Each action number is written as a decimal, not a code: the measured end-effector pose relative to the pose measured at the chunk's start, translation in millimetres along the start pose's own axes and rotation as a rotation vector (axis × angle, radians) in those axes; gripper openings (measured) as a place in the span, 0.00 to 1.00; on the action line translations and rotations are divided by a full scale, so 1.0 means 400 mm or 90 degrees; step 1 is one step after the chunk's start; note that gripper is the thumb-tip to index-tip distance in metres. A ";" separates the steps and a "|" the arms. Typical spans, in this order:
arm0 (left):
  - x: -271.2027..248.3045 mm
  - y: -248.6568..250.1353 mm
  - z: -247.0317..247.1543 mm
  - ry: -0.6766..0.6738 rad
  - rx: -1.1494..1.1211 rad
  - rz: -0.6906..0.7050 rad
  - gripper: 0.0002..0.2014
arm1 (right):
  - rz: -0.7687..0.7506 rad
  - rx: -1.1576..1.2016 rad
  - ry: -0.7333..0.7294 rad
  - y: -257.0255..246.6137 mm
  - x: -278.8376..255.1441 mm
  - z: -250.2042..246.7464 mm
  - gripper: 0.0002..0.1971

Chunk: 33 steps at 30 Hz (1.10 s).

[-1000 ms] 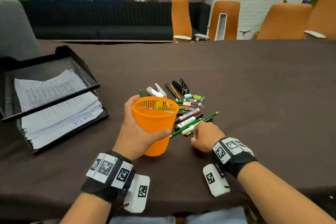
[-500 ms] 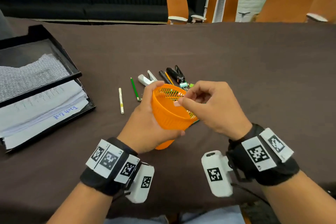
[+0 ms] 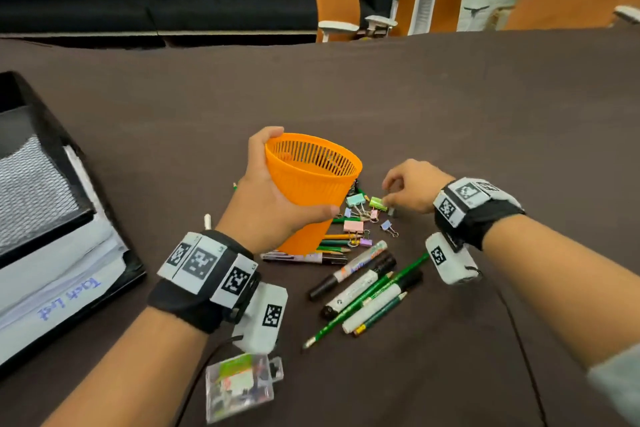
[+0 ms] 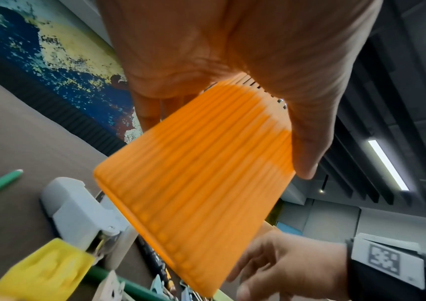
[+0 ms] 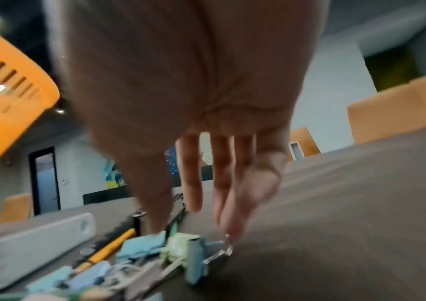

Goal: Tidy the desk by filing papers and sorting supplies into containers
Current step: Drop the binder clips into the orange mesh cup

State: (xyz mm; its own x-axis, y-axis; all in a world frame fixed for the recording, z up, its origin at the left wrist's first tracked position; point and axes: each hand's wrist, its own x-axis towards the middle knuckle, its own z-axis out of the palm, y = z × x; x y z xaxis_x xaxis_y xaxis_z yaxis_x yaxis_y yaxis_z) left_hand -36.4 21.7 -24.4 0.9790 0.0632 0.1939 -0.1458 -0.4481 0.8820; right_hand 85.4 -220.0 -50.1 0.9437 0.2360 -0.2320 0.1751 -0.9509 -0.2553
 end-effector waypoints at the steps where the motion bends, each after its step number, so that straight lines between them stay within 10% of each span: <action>1: 0.033 -0.007 0.004 -0.007 0.000 -0.005 0.56 | -0.016 -0.040 -0.046 -0.001 0.039 0.002 0.12; 12: 0.169 -0.021 0.024 -0.027 -0.006 -0.009 0.55 | -0.082 -0.233 -0.124 -0.072 0.151 0.000 0.04; 26: -0.005 -0.023 -0.003 0.003 -0.028 -0.019 0.56 | -0.069 -0.170 -0.087 -0.042 -0.014 0.051 0.15; 33: -0.066 0.006 0.014 -0.006 -0.045 -0.001 0.56 | -0.038 -0.164 -0.048 -0.041 -0.060 0.066 0.03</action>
State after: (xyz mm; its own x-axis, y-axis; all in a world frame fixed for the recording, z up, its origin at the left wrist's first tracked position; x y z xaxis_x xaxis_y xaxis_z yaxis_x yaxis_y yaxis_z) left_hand -61.8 13.9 -29.8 0.9805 0.0559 0.1884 -0.1530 -0.3845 0.9104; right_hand 52.5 -204.7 -65.0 0.9072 0.2989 -0.2959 0.3053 -0.9519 -0.0257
